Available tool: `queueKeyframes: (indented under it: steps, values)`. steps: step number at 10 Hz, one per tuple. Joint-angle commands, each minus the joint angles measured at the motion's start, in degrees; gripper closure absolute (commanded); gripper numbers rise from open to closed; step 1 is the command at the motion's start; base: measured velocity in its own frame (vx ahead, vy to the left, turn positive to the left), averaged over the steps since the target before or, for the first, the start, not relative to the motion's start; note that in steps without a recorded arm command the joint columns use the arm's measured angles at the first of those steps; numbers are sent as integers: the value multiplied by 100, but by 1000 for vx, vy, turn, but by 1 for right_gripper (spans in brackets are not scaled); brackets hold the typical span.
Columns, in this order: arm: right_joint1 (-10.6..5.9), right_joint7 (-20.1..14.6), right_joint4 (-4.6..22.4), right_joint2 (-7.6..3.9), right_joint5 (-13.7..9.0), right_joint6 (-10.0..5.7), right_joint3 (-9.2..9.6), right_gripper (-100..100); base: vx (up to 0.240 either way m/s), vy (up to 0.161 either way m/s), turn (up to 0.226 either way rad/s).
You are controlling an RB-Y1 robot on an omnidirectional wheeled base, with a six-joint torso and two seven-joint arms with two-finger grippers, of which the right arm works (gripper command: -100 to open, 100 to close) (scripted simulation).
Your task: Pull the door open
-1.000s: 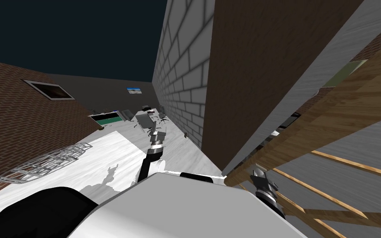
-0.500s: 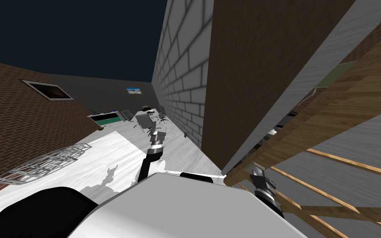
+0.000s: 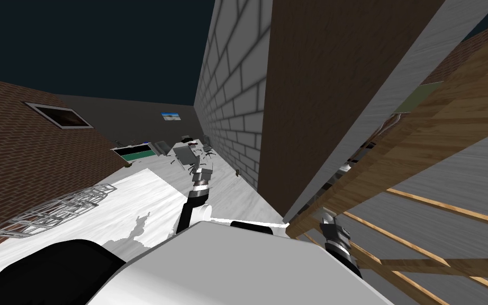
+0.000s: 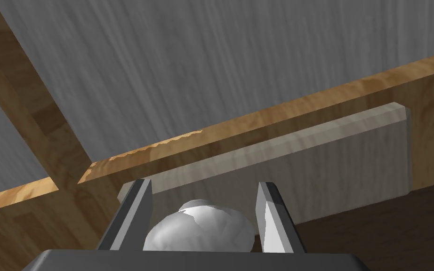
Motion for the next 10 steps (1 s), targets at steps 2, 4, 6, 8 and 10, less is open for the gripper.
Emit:
queueKeyframes:
  steps: [2,4,6,8,10]
  values:
    - [-51,391,-36,12,-7,7,82,100,-17,0,-8]
    - [-77,620,-26,8,-25,10,123,100,-14,-4,-8]
    - [-103,865,-16,4,-43,13,164,100,-18,-1,-9]
    - [-103,894,-16,4,-43,13,164,100,-15,3,-5]
    - [-129,1133,-6,0,-60,16,205,100,-15,1,-4]
